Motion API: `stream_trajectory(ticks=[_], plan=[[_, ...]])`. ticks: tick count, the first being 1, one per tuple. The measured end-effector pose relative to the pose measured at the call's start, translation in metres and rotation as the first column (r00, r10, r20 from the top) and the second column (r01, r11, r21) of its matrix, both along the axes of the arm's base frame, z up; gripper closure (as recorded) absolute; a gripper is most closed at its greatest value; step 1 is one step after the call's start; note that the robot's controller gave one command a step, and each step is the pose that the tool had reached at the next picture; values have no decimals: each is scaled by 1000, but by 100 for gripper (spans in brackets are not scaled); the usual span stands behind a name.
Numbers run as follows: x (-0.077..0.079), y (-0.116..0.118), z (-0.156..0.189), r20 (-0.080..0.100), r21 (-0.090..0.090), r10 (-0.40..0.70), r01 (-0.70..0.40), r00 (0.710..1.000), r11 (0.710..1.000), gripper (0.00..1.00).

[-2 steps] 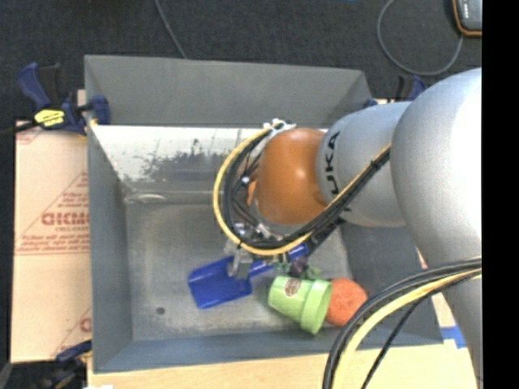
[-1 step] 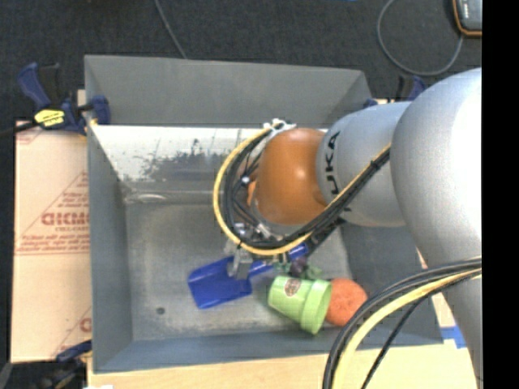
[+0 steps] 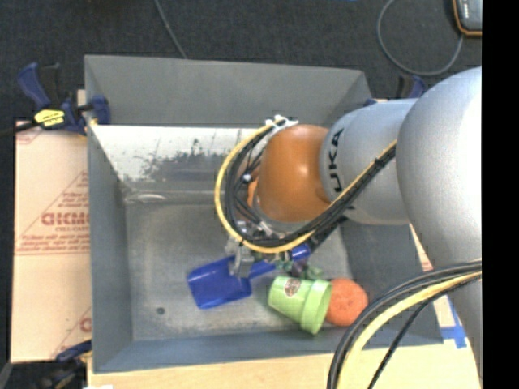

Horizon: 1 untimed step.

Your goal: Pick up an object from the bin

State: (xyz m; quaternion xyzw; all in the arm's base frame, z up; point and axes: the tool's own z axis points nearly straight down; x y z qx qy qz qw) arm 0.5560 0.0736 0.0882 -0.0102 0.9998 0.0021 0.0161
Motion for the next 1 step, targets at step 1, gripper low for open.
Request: stream_trajectory(ticks=[1], plan=[[-2, 0, 32, -7, -1, -1, 1, 1000, 1000, 100]])
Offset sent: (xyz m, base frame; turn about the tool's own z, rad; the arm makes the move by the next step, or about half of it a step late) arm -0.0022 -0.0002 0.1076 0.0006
